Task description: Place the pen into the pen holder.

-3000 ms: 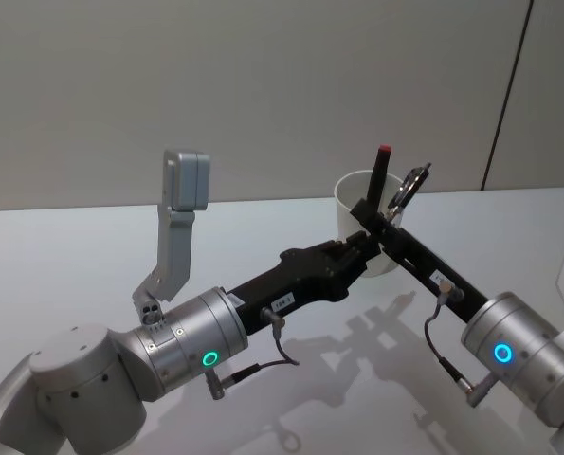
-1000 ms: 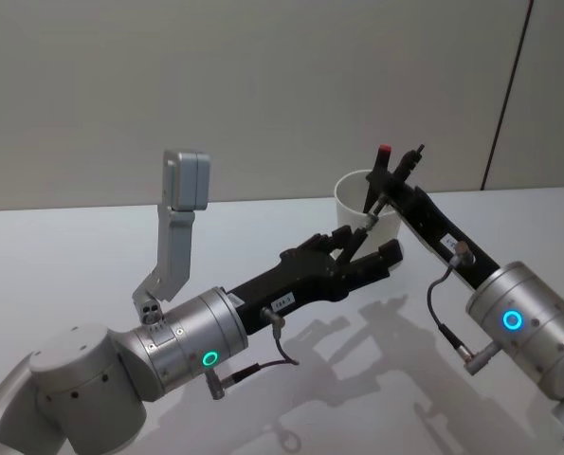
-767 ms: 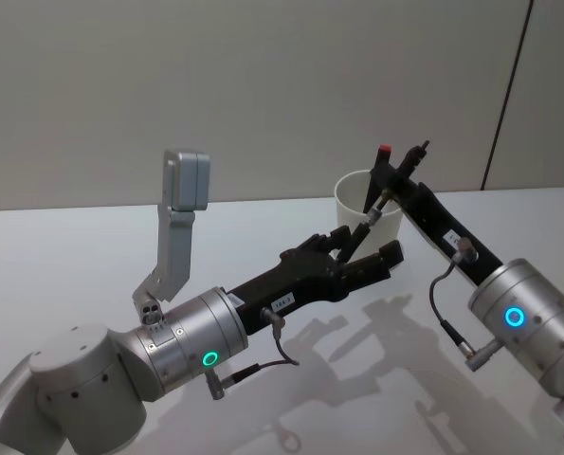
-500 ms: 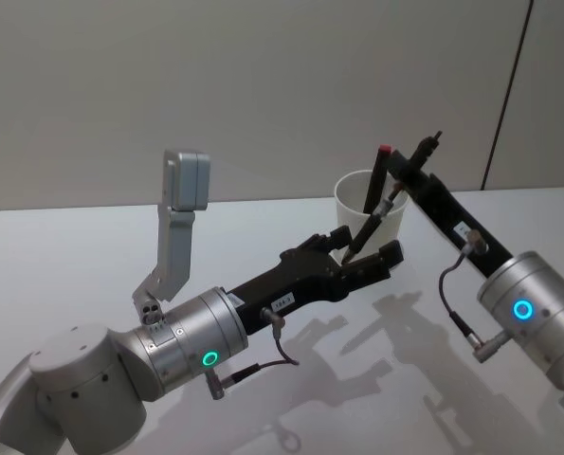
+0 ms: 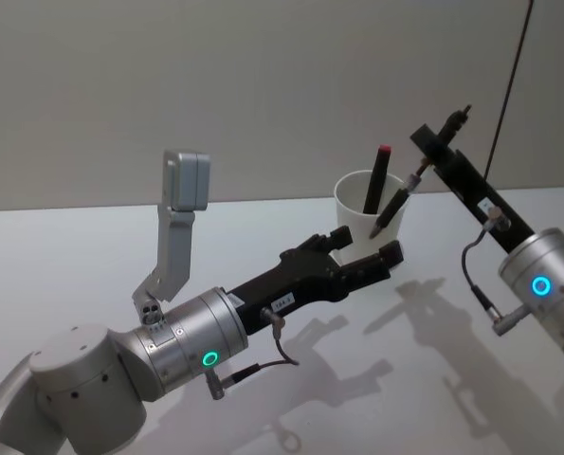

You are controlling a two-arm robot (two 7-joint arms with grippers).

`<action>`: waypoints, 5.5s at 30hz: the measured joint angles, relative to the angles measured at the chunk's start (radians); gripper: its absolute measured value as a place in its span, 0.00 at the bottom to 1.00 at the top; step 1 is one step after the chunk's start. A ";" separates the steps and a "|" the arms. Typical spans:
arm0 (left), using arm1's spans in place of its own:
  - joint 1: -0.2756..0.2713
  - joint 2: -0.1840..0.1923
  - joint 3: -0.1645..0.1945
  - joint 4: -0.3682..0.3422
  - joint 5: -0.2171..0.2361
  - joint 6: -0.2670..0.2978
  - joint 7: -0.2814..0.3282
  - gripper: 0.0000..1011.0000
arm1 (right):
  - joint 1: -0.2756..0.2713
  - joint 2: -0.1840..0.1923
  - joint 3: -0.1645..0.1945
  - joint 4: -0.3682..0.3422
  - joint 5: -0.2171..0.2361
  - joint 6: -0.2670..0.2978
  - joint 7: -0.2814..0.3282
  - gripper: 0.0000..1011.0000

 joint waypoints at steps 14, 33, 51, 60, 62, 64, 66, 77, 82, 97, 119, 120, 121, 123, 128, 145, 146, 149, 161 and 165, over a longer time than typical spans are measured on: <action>0.000 0.000 0.000 0.000 0.000 0.000 0.000 0.99 | 0.075 -0.006 0.011 0.082 -0.063 -0.012 0.045 0.16; 0.000 0.000 0.000 0.000 0.000 0.000 0.000 0.99 | 0.176 -0.037 0.013 0.224 -0.140 -0.031 0.114 0.16; 0.000 0.000 0.000 0.000 0.000 0.000 0.000 0.99 | 0.257 -0.073 0.000 0.361 -0.225 -0.059 0.173 0.16; 0.000 0.000 0.000 0.000 0.000 0.000 0.000 0.99 | 0.279 -0.085 -0.009 0.403 -0.278 -0.080 0.197 0.16; 0.000 0.000 0.000 0.000 0.000 0.000 0.000 0.99 | 0.283 -0.086 -0.011 0.409 -0.290 -0.085 0.200 0.16; 0.000 0.000 0.000 0.000 0.000 0.000 0.000 0.99 | 0.286 -0.087 -0.013 0.414 -0.308 -0.092 0.204 0.16; 0.000 0.000 0.000 0.000 0.000 0.000 0.000 0.99 | 0.288 -0.087 -0.014 0.417 -0.318 -0.096 0.206 0.16; 0.000 0.000 0.000 0.000 0.000 0.000 0.000 0.99 | 0.297 -0.085 -0.022 0.437 -0.423 -0.118 0.222 0.16; 0.000 0.000 0.000 0.000 0.000 0.000 0.000 0.99 | 0.302 -0.083 -0.028 0.447 -0.484 -0.125 0.231 0.16; 0.000 0.000 0.000 0.000 0.000 0.000 0.000 0.99 | 0.314 -0.085 -0.045 0.474 -0.630 -0.139 0.235 0.27; 0.000 0.000 0.000 0.000 0.000 0.000 0.000 0.99 | 0.318 -0.087 -0.052 0.487 -0.689 -0.145 0.231 0.90; 0.000 0.000 0.000 0.000 0.000 0.000 0.000 0.99 | 0.318 -0.088 -0.052 0.487 -0.691 -0.145 0.231 0.94; 0.000 0.000 0.000 0.000 0.000 0.000 0.000 0.99 | 0.318 -0.088 -0.053 0.487 -0.692 -0.145 0.231 0.97; 0.000 0.000 0.000 0.000 0.000 0.000 0.000 0.99 | 0.319 -0.088 -0.053 0.487 -0.692 -0.145 0.231 0.99; 0.000 0.000 0.000 0.000 0.000 0.000 0.000 0.99 | 0.315 -0.085 -0.051 0.476 -0.690 -0.143 0.228 0.99; 0.000 0.000 0.000 0.000 0.009 -0.004 0.005 0.99 | 0.264 -0.044 -0.028 0.382 -0.678 -0.125 0.172 0.99; -0.001 0.000 0.001 0.001 0.013 -0.006 0.008 0.99 | 0.264 -0.044 -0.028 0.382 -0.678 -0.125 0.172 0.99; -0.003 0.001 0.003 0.004 0.034 -0.017 0.024 0.99 | 0.255 -0.041 -0.026 0.375 -0.682 -0.125 0.171 0.99; -0.018 0.008 0.016 0.024 0.184 -0.093 0.136 0.99 | 0.159 -0.007 -0.002 0.300 -0.737 -0.122 0.156 0.99; -0.023 0.010 0.021 0.031 0.236 -0.119 0.174 0.99 | 0.123 0.006 0.006 0.273 -0.758 -0.120 0.150 0.99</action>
